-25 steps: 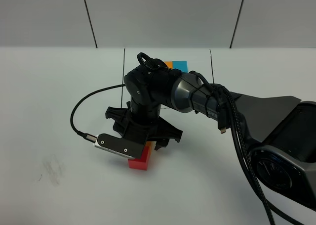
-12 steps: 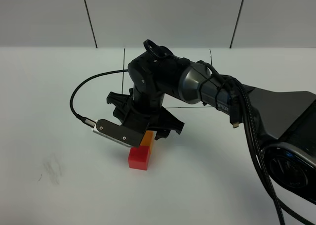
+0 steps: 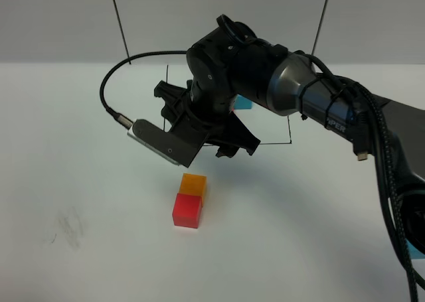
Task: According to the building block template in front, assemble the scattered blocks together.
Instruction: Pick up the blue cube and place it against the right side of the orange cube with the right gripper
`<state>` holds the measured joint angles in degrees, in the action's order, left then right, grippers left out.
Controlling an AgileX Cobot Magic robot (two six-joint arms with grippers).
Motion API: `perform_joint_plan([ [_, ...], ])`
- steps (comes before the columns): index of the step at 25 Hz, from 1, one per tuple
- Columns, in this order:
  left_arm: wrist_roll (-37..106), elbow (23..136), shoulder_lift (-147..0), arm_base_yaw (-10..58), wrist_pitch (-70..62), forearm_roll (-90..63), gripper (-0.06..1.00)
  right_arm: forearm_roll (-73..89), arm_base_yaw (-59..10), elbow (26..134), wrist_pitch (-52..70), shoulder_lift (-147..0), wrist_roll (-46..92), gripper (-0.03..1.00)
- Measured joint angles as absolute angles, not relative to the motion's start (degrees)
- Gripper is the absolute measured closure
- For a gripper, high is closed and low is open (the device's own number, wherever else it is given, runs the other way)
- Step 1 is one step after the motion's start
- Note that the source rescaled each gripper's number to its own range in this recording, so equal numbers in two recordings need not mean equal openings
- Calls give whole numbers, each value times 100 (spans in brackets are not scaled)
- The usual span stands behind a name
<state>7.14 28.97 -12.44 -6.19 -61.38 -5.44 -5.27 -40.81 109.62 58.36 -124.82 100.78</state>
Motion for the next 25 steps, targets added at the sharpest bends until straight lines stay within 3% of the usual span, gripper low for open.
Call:
perform_joint_plan([
  [8, 714, 2897, -1244, -619, -6138, -544, 94, -1039, -4075, 10962, 5762, -11928, 7125, 9],
  [19, 714, 2897, -1244, -619, -6138, -544, 94, -1522, -4075, 10962, 5875, -11903, 2058, 10],
  [25, 714, 2897, -1244, -619, -6138, -544, 94, -1726, -4010, 10962, 5916, -11903, -86, 17],
])
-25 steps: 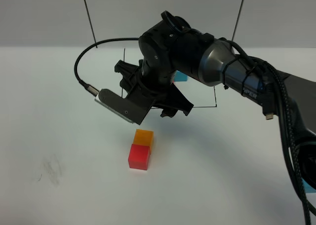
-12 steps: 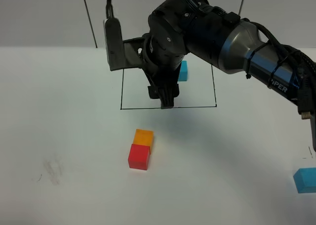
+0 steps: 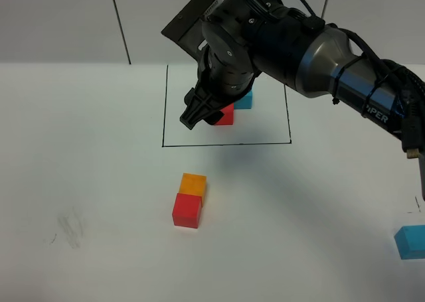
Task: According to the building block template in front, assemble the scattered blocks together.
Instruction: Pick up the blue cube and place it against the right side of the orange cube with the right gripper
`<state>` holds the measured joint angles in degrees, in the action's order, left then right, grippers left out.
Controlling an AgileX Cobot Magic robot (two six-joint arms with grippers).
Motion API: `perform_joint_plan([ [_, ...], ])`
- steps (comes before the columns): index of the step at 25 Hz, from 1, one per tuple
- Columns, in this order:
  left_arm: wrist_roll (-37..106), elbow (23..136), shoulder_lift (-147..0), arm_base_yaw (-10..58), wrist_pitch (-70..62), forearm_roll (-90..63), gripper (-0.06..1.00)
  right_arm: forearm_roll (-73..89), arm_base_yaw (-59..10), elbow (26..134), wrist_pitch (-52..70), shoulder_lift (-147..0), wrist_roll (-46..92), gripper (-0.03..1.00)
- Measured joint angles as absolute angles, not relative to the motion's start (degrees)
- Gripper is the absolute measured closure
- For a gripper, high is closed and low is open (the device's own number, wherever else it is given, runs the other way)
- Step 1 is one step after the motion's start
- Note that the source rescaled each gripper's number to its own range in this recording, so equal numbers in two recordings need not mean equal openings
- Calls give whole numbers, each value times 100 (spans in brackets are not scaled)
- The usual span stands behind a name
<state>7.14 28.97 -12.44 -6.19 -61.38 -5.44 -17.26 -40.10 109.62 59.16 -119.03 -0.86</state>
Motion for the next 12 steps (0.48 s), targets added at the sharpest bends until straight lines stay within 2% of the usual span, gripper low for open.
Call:
perform_joint_plan([
  [5, 714, 2897, -1244, -619, -6138, -544, 94, -1849, -3721, 10962, 6238, -11903, -255, 22],
  [12, 714, 2897, -1244, -619, -6138, -544, 94, -1705, -3212, 10962, 6424, -11671, -272, 23],
])
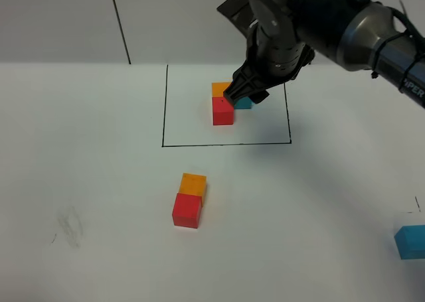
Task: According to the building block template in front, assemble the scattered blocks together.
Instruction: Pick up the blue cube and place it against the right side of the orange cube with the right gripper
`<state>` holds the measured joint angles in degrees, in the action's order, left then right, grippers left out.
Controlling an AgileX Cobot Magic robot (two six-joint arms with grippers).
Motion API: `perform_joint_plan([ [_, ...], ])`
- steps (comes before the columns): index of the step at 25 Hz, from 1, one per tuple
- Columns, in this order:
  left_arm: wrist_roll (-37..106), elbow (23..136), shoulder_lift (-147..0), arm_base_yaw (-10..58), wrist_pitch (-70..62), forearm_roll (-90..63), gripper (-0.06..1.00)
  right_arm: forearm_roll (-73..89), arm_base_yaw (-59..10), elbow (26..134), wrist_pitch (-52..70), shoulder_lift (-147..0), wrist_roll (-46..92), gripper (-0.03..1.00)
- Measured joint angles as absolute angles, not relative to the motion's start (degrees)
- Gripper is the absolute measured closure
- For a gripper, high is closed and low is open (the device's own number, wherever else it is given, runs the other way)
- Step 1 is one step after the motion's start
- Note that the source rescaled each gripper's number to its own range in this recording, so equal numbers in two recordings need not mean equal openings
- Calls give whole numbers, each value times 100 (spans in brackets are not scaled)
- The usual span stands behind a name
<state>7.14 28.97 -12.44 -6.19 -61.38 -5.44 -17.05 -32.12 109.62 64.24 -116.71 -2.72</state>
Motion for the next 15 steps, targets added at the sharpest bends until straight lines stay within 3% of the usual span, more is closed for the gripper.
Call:
perform_joint_plan([
  [8, 714, 2897, -1244, -619, -6138, -544, 94, -1680, -2664, 10689, 6565, -10960, -276, 23],
  [15, 714, 2897, -1244, -619, -6138, -544, 94, -1680, -2162, 9631, 6411, -10212, -333, 23],
])
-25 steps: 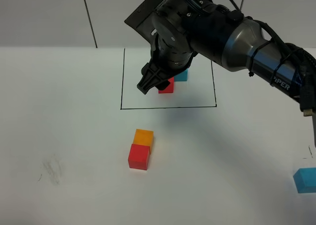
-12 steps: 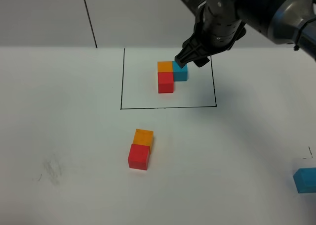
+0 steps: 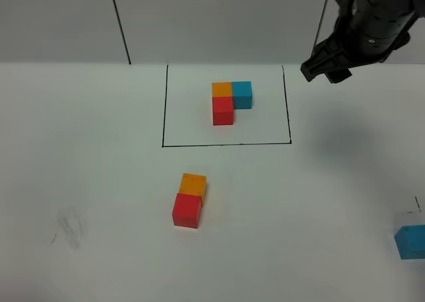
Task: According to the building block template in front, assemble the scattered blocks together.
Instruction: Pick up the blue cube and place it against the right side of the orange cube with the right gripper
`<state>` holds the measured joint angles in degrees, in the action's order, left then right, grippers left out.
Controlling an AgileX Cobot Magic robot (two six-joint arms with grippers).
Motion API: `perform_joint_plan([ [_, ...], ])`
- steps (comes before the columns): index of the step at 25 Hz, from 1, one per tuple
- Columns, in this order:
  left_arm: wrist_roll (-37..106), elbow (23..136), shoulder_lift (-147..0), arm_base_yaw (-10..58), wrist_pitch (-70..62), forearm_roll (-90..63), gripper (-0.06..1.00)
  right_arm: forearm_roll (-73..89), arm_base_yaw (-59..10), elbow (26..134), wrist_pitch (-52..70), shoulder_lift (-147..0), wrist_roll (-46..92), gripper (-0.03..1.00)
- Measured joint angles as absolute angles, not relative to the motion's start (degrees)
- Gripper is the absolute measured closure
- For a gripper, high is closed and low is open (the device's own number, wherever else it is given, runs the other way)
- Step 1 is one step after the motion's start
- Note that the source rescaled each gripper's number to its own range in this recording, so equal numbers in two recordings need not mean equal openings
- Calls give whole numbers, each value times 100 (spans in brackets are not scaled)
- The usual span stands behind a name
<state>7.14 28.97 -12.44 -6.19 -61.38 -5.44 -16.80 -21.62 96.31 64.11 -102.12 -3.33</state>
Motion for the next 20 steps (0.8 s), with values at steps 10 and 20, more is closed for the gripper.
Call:
perform_joint_plan([
  [10, 714, 2897, -1244, -619, -6138, -544, 94, -1486, -1378, 7455, 5439, -8959, -579, 23],
  [20, 714, 2897, -1244, -619, -6138, -549, 94, -1372, -1137, 5453, 4394, -8280, -1017, 23],
])
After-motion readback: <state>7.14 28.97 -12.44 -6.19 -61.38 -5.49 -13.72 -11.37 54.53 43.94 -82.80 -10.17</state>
